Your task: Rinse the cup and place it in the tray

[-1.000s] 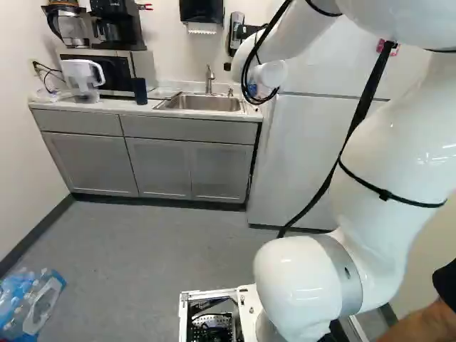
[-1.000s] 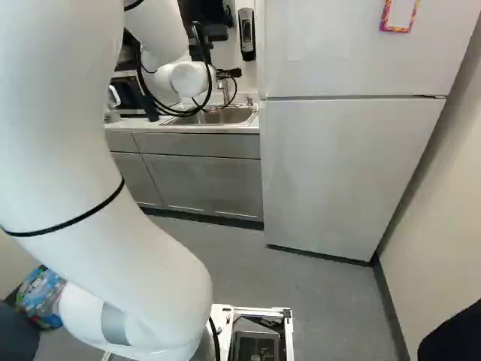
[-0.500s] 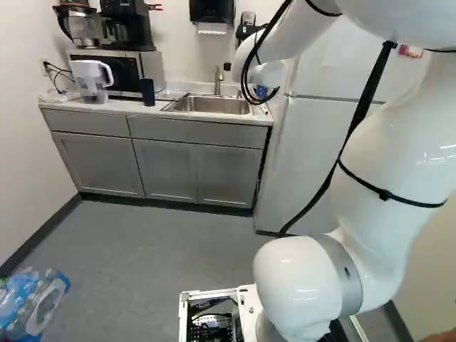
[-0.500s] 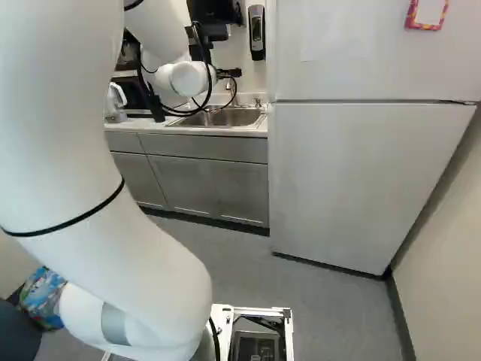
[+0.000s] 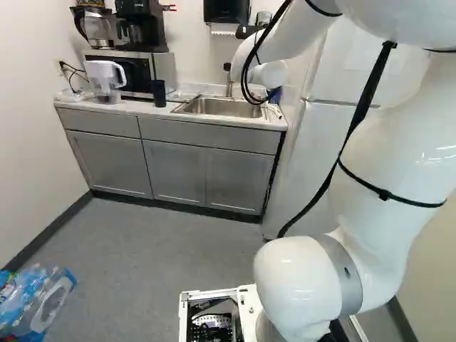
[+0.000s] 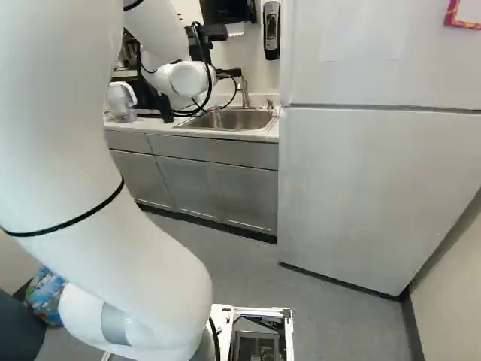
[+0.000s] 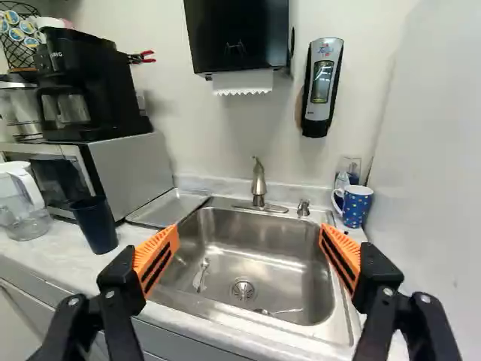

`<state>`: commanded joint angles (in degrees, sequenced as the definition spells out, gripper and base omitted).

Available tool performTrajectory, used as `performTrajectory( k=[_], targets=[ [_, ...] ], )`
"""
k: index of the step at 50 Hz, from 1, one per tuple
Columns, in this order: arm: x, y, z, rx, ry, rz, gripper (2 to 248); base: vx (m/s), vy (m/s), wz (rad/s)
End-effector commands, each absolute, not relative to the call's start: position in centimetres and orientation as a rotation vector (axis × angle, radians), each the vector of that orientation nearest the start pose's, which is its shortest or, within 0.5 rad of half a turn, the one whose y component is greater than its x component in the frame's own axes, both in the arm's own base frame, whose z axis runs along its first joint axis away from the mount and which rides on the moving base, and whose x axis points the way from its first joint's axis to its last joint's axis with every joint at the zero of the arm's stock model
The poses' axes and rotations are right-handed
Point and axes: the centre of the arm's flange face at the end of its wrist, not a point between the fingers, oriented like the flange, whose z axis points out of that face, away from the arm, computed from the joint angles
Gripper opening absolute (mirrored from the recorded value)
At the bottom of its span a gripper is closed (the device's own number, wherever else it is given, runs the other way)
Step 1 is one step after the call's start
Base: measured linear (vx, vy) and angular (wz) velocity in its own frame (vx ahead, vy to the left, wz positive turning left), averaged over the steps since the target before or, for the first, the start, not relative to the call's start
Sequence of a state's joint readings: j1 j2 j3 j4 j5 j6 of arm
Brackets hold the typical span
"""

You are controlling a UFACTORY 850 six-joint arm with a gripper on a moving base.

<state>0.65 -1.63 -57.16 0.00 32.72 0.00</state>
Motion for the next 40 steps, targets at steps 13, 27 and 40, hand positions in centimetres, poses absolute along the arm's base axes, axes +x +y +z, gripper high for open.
performTrajectory(
  k=[13, 27, 40],
  targets=[
    [53.71, 0.61, 63.37, -2.249, -0.013, -2.182, 247, 0.112, -0.016, 0.042],
    [53.71, 0.61, 63.37, -2.249, -0.013, -2.182, 247, 0.117, -0.028, 0.0],
    [53.71, 0.61, 63.37, -2.249, -0.013, -2.182, 247, 0.118, -0.03, -0.017]
  ],
)
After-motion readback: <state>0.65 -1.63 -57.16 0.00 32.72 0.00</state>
